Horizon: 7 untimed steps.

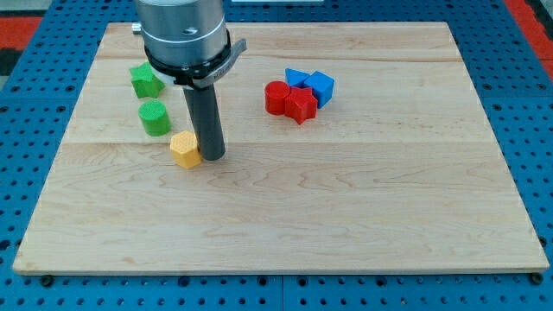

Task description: Move the yellow hexagon closer to the red star

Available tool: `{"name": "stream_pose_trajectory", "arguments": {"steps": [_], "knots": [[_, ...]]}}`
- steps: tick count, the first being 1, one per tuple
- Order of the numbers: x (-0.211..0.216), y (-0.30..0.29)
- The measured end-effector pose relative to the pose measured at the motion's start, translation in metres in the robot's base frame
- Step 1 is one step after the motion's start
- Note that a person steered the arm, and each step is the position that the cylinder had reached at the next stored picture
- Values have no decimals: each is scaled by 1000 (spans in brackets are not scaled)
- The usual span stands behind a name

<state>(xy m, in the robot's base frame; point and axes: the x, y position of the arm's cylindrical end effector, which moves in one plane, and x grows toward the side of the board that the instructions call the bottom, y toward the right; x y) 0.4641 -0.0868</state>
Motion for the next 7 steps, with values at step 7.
{"name": "stream_pose_trajectory", "arguments": {"steps": [7], "knots": [[7, -146]]}}
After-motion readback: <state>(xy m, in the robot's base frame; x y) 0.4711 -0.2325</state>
